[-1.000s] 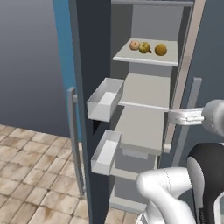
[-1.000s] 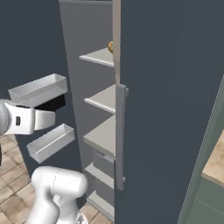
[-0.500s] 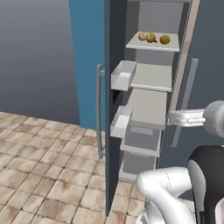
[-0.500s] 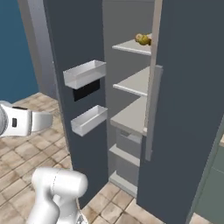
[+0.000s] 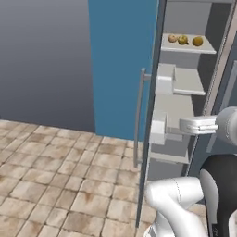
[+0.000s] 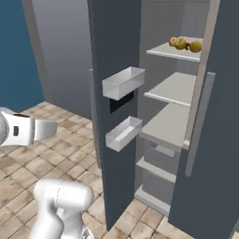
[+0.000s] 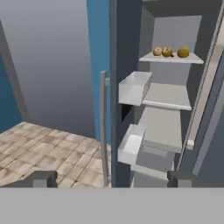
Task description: Take the chicken drumstick and squash from the second highest rack and move them to the highest rack where the peach and squash are located, to maximize freezer space. Close the freezer door after rearranging.
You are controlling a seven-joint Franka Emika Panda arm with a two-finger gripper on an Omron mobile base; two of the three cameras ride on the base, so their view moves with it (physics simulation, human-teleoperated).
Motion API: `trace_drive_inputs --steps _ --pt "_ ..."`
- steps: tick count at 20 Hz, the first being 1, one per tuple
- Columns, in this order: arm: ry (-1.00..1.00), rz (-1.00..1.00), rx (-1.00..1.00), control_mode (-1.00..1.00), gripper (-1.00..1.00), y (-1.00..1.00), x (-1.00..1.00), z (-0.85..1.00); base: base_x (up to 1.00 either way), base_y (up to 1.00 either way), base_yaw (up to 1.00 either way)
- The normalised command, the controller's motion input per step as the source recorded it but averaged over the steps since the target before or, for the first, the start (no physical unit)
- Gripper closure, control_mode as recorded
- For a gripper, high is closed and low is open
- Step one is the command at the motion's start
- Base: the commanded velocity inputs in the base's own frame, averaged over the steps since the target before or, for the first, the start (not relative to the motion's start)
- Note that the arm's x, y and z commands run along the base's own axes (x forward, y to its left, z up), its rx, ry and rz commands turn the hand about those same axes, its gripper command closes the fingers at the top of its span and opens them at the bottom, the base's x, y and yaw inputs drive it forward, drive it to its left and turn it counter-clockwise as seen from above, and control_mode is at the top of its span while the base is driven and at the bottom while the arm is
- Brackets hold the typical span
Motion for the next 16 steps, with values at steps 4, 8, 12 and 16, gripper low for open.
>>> trace_drive_inputs --steps 4,8,12,16 --pt "0.00 0.00 0.00 1.00 -1.00 0.00 0.00 0.00 0.21 0.82 -0.15" --pt "0.00 0.00 0.00 1.00 -1.00 0.00 0.00 0.00 0.23 0.81 -0.19" --pt "0.00 0.00 0.00 1.00 -1.00 0.00 0.00 0.00 0.41 0.75 -0.21" --pt "0.00 0.00 0.00 1.00 -1.00 0.00 0.00 0.00 0.47 0.62 -0.31"
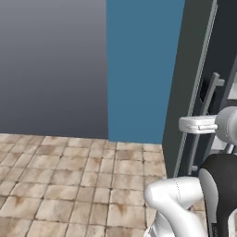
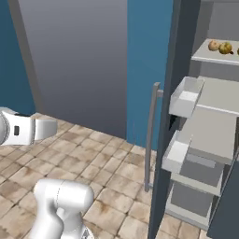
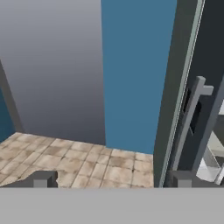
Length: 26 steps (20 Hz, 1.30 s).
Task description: Take the chicken drumstick and squash from the second highest rack and move them to the highest rack where the peach and squash are located, to maximize freezer space. Close the freezer door after rearranging.
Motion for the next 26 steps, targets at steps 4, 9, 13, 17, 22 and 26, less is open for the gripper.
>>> trace_drive_inputs --steps 4,9,13,17,22,26 --pt "0.00 0.00 0.00 1.00 -1.00 0.00 0.00 0.00 0.43 0.54 -0.49" --pt "0.00 0.00 0.00 1.00 -1.00 0.00 0.00 0.00 0.39 0.51 -0.60" --pt "0.00 0.00 0.00 1.00 -1.00 0.00 0.00 0.00 0.41 0.52 -0.59" --pt "0.00 0.00 0.00 1.00 -1.00 0.00 0.00 0.00 0.47 0.62 -0.56" --pt "0.00 0.00 0.00 1.00 -1.00 0.00 0.00 0.00 0.49 0.65 -0.55" --pt "0.00 0.00 0.00 1.00 -1.00 0.00 0.00 0.00 0.49 0.67 -0.53"
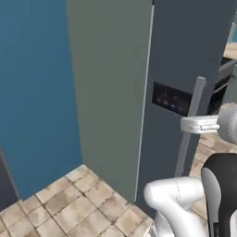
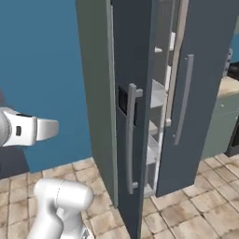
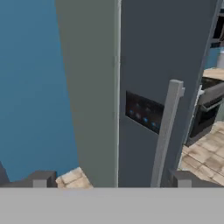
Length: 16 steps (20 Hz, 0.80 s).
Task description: Take the chicken drumstick and squash from the second highest rack and move them to the highest rack where the peach and squash are located, to maximize freezer space. Close the freezer door after rearranging.
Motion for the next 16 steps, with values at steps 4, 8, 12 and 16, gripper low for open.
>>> trace_drive_inputs --steps 4,8,12,16 --pt "0.00 0.00 0.00 1.00 -1.00 0.00 0.00 0.00 0.47 0.68 -0.52" --pt "0.00 0.00 0.00 1.00 -1.00 0.00 0.00 0.00 0.40 0.63 -0.52" --pt "0.00 0.00 0.00 1.00 -1.00 0.00 0.00 0.00 0.31 0.59 -0.56" --pt "0.00 0.00 0.00 1.00 -1.00 0.00 0.00 0.00 0.32 0.59 -0.52"
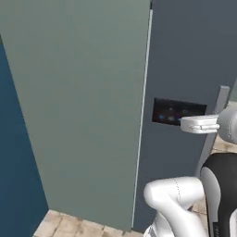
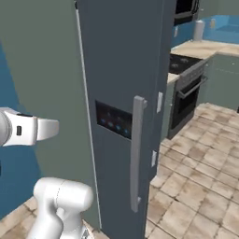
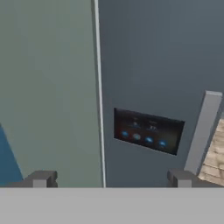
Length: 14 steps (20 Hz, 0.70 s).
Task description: Take the chicken drumstick and squash from the second highest rack and move them to the highest rack where the peach and squash are located, to maximize freezer space. Close the freezer door after rearranging.
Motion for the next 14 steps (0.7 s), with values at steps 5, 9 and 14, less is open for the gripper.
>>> trace_drive_inputs --steps 5,9,14 --pt "0.00 0.00 0.00 1.00 -1.00 0.00 0.00 0.00 0.30 0.53 -0.50" --pt "0.00 0.00 0.00 1.00 -1.00 0.00 0.00 0.00 0.13 0.18 -0.40" --pt "0.00 0.00 0.00 1.00 -1.00 0.00 0.00 0.00 0.16 0.05 -0.35"
